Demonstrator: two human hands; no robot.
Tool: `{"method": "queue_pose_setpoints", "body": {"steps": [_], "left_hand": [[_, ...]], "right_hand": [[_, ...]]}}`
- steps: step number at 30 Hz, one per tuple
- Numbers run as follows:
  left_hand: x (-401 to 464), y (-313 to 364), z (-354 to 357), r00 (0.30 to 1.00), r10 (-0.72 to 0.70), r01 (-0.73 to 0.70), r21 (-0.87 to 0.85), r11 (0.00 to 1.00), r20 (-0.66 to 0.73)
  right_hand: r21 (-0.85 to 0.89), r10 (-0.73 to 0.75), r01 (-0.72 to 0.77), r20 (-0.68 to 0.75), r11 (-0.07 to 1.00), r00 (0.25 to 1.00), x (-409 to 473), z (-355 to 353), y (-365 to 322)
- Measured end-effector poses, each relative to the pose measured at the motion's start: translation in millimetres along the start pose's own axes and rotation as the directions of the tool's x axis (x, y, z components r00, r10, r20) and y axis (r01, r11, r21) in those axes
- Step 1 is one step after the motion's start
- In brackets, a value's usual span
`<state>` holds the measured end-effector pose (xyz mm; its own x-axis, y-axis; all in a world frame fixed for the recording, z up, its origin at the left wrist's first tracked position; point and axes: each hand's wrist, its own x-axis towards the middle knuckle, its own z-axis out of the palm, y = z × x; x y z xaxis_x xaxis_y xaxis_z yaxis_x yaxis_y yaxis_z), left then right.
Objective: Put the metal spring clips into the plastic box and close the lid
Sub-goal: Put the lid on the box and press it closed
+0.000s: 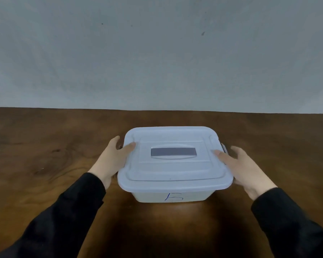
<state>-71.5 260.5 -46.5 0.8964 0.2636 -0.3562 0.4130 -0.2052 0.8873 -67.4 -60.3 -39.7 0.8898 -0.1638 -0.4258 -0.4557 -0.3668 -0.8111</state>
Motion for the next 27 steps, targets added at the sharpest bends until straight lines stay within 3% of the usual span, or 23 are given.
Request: {"method": "queue_pose_setpoints", "body": {"steps": [2,4,6,8,10,13,18,22,27], "left_hand": [[-4,-4,-5,0.995,-0.080,0.087,-0.111,0.990,0.068],[-13,-6,-6,0.974,-0.080,0.123,-0.201,0.972,0.213],[-20,-6,-4,0.962,-0.036,0.098,-0.219,0.971,0.272],[-18,-5,-2,0.976,0.028,0.003,-0.140,0.990,0.218],[-13,-2,2,0.989,0.097,-0.103,0.054,0.993,0.109],[-11,-1,8,0.990,0.126,-0.136,0.225,0.965,0.055],[-11,-7,13,0.982,0.184,-0.187,0.310,0.932,0.041],[-8,-5,12,0.980,0.197,-0.189,0.425,0.885,0.025],[-9,-7,9,0.976,0.209,-0.216,0.422,0.880,0.063]], "right_hand": [[-0.007,0.024,-0.024,0.055,1.000,0.998,-2,0,3],[-0.050,-0.057,0.060,0.066,0.997,0.996,-6,-2,6],[-0.042,-0.158,0.162,0.081,0.986,0.984,-10,-4,10],[-0.067,-0.226,0.233,0.099,0.970,0.969,-15,-1,12],[-0.092,-0.270,0.277,0.083,0.957,0.959,-18,5,15],[-0.120,-0.321,0.322,0.026,0.939,0.947,-22,12,18],[-0.273,-0.332,0.317,-0.008,0.908,0.943,-18,14,20],[-0.257,-0.314,0.300,-0.016,0.919,0.949,-17,15,21],[-0.199,-0.298,0.290,-0.010,0.936,0.955,-17,13,21]]}}
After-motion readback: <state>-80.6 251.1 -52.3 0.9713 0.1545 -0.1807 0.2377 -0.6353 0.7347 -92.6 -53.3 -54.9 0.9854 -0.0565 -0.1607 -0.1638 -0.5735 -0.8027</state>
